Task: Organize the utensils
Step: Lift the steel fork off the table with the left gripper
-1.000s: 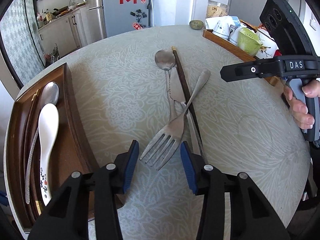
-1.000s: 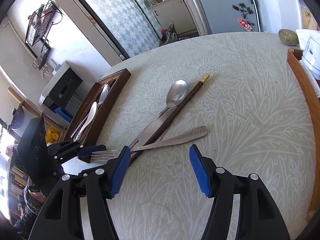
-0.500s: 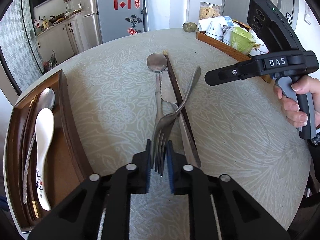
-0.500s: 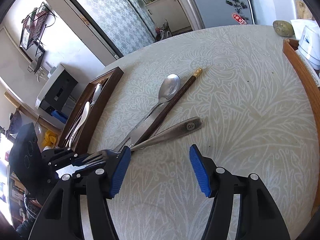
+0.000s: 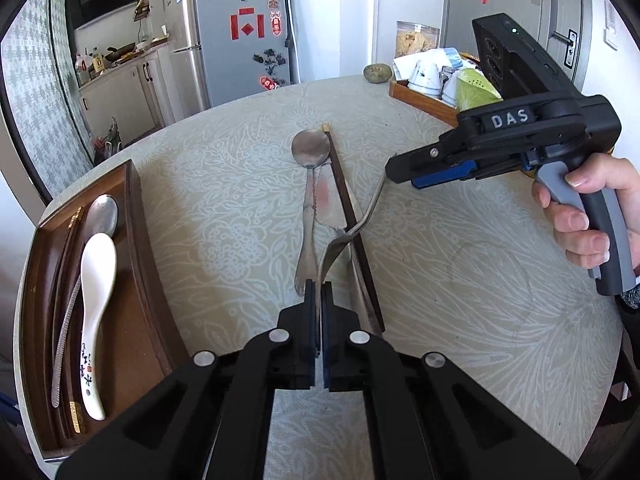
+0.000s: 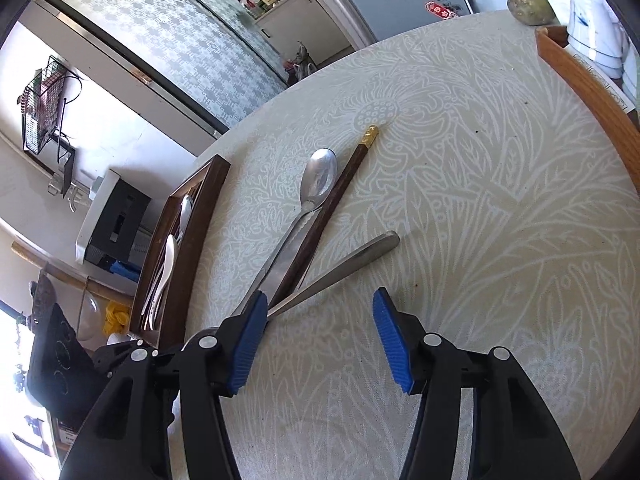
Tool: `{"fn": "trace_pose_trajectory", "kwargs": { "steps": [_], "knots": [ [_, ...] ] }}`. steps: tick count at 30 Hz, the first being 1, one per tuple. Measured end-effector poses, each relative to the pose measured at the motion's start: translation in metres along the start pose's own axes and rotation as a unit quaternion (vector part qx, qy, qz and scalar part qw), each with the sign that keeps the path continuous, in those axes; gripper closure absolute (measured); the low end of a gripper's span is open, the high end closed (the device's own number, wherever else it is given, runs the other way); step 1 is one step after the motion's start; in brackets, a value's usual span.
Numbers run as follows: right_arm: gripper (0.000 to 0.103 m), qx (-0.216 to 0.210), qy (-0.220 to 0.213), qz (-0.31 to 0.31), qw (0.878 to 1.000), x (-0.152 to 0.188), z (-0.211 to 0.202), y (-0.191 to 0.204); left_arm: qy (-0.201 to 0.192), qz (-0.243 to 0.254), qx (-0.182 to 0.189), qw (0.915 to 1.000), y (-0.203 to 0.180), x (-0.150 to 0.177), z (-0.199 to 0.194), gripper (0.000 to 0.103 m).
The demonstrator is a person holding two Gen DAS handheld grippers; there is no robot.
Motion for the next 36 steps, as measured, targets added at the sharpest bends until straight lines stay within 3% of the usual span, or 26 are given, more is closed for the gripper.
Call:
{"fn": "trace_pose_trajectory", "kwargs": {
  "steps": [5, 9, 12, 15, 19, 23, 26, 34, 35, 36],
  "knots": [
    [0.047, 0.013, 0.002, 0.004, 1.000, 0.001, 0.002, 0.003, -0.023, 0.020, -0.003, 0.9995, -0.015, -0.004, -0.013, 0.100],
    [0.047, 0.034, 0.007, -0.001, 0.999, 0.001, 0.005, 0.006, -0.043, 0.054, -0.032, 0.9971, -0.032, 0.001, -0.020, 0.100],
    [0.058, 0.070, 0.010, -0.022, 0.997, 0.002, 0.007, 0.009, -0.057, 0.069, -0.050, 0.9948, -0.041, 0.006, -0.023, 0.100],
    [0.062, 0.088, 0.016, -0.021, 0.996, 0.003, 0.007, 0.007, -0.066, 0.076, -0.057, 0.9933, -0.045, 0.012, -0.024, 0.099],
    [0.062, 0.105, 0.042, -0.016, 0.993, -0.001, 0.011, 0.008, -0.087, 0.106, -0.088, 0.9867, -0.056, 0.019, -0.029, 0.098],
    [0.063, 0.149, 0.072, -0.042, 0.985, -0.004, 0.019, 0.017, -0.074, 0.112, -0.080, 0.9878, -0.062, 0.025, -0.028, 0.094],
    [0.069, 0.187, 0.083, -0.068, 0.976, -0.003, 0.023, 0.022, -0.065, 0.097, -0.063, 0.9911, -0.057, 0.024, -0.026, 0.094],
    [0.083, 0.192, 0.063, -0.068, 0.977, -0.009, 0.014, 0.027, -0.072, 0.079, -0.052, 0.9929, -0.047, 0.021, -0.031, 0.093],
    [0.089, 0.193, 0.060, -0.072, 0.977, -0.011, 0.013, 0.031, -0.074, 0.073, -0.051, 0.9932, -0.044, 0.020, -0.033, 0.093],
    [0.103, 0.198, 0.057, -0.081, 0.975, -0.014, 0.011, 0.036, -0.076, 0.069, -0.048, 0.9936, -0.043, 0.020, -0.036, 0.095]
  ]
}}
Point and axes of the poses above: each gripper's, at about its wrist camera, not at the fingertips, and z roughly the way its jaws point, y to its left, x to its underside, the point moved 6 cm from there along z, roughly the way its jaws point, and after that the axes turned 11 degrees about -z, right-handed, at the moved point
